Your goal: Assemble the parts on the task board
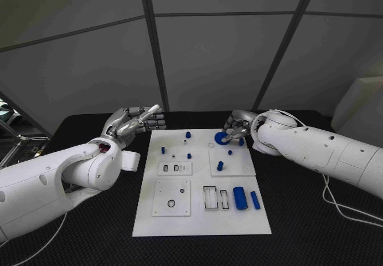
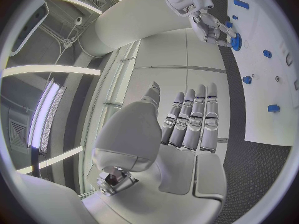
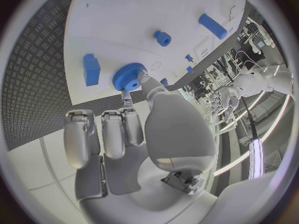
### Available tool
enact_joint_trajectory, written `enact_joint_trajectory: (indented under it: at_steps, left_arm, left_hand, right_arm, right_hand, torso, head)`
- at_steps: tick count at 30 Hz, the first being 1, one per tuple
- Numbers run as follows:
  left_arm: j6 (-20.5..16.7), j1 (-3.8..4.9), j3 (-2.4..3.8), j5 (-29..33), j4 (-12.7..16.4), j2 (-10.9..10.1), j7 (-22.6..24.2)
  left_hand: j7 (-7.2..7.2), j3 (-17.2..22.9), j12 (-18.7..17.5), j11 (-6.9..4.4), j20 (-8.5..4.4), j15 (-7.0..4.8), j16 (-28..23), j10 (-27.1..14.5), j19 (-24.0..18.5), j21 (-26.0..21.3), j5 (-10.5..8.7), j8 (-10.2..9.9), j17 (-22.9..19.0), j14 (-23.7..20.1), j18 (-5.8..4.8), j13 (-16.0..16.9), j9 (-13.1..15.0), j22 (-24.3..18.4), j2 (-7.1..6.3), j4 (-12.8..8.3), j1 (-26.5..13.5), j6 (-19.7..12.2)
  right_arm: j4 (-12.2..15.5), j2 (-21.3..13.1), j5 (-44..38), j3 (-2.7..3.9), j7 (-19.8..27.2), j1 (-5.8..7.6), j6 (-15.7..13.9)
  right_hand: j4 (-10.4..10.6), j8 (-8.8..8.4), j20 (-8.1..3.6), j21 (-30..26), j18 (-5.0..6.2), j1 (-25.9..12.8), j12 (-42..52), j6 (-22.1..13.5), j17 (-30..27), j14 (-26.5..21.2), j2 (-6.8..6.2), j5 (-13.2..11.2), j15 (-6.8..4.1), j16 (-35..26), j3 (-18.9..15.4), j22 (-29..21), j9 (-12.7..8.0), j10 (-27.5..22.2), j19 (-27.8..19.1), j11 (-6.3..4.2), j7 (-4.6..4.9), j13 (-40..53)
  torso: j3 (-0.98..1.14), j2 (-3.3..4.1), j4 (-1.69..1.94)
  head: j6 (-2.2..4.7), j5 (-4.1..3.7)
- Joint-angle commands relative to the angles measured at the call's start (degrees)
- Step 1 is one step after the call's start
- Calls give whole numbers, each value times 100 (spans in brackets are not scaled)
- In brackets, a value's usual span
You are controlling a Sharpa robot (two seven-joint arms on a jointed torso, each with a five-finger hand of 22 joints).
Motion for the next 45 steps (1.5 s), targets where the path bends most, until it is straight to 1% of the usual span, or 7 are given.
enact_joint_trajectory:
  at_steps: [1, 6, 10, 17, 25, 35, 45]
  left_arm:
    - [68, 8, 6, -25, 4, 3, 16]
    - [70, 8, 6, -25, 3, -1, 15]
    - [72, 8, 6, -25, -1, -2, 15]
    - [75, 8, 6, -25, -6, -6, 14]
    - [89, 8, 7, -25, -2, 9, 3]
    - [97, 9, 7, -25, -16, 40, -2]
    - [104, 10, 7, -25, -30, 68, -2]
  left_hand:
    - [31, 10, -31, 0, 5, 14, -16, 34, 45, 7, 35, -30, -7, -27, -161, -5, -9, -6, 36, -30, -1, 27]
    - [31, 10, -31, 0, 5, 14, -16, 34, 45, 7, 35, -30, -7, -27, -161, -5, -9, -6, 36, -30, -1, 27]
    - [31, 10, -31, 0, 5, 14, -16, 34, 45, 7, 35, -30, -7, -27, -161, -5, -9, -6, 36, -30, -1, 27]
    - [30, 7, -37, -1, 6, 14, -26, 37, 45, 5, 35, -34, -8, -26, -160, -5, -10, -10, 43, -38, 1, 31]
    - [30, 7, -37, -1, 6, 14, -26, 37, 45, 5, 35, -34, -8, -26, -160, -5, -10, -10, 43, -38, 1, 31]
    - [29, 8, -40, -1, 6, 15, -32, 38, 44, 4, 36, -37, -8, -26, -160, -5, -10, -12, 49, -44, 5, 32]
    - [29, 8, -40, -1, 6, 15, -32, 38, 44, 4, 36, -37, -8, -26, -160, -5, -10, -12, 49, -44, 5, 32]
  right_arm:
    - [26, 0, -175, -6, -88, -1, -120]
    - [105, -30, -256, -6, -69, -3, -495]
    - [295, -90, -255, -5, -5, -5, -927]
    - [898, -169, -680, -3, 46, -5, -1564]
    - [969, 197, -1356, -22, 7, -4, -1537]
    - [712, 735, -1813, -262, -205, -5, -1418]
    - [438, 1041, -1898, -414, -251, -9, -1234]
  right_hand:
    - [-18, 72, 0, 31, -122, 16, 53, 161, 560, 403, 133, 46, -6, 35, 79, 1275, 58, 251, 459, -46, -39, 683]
    - [-80, 90, -28, 58, -138, 36, 147, 285, 586, 408, 228, 92, -35, 48, 160, 1348, 88, 296, 504, -80, -77, 780]
    - [-140, 51, -58, 84, -154, -45, 250, 352, 613, 413, 210, 624, -58, 62, 221, 1418, 107, 344, 547, -101, -95, 891]
    - [-167, 38, -63, 109, -170, -86, 270, 380, 618, 414, 172, 676, -63, 65, 227, 1485, 117, 354, 589, -105, -101, 913]
    - [-176, 32, -65, 117, -175, -117, 276, 400, 623, 415, 147, 670, -65, 67, 223, 1508, 123, 357, 603, -107, -104, 920]
    - [-194, 30, -68, 117, -175, -123, 284, 418, 623, 415, 127, 660, -69, 67, 226, 1508, 129, 361, 603, -110, -111, 929]
    - [-196, 30, -68, 117, -175, -125, 286, 420, 624, 415, 125, 659, -70, 68, 226, 1508, 130, 362, 603, -110, -111, 931]
  torso:
    - [-2, -1, 3]
    - [1, -2, 4]
    - [2, -4, 4]
    - [-4, -1, 6]
    - [-4, 4, 17]
    - [-5, 2, 17]
    - [-2, 2, 8]
  head:
    - [-2, -2]
    - [0, 7]
    - [2, 18]
    - [27, 10]
    - [7, 30]
    - [-10, 71]
    - [-27, 97]
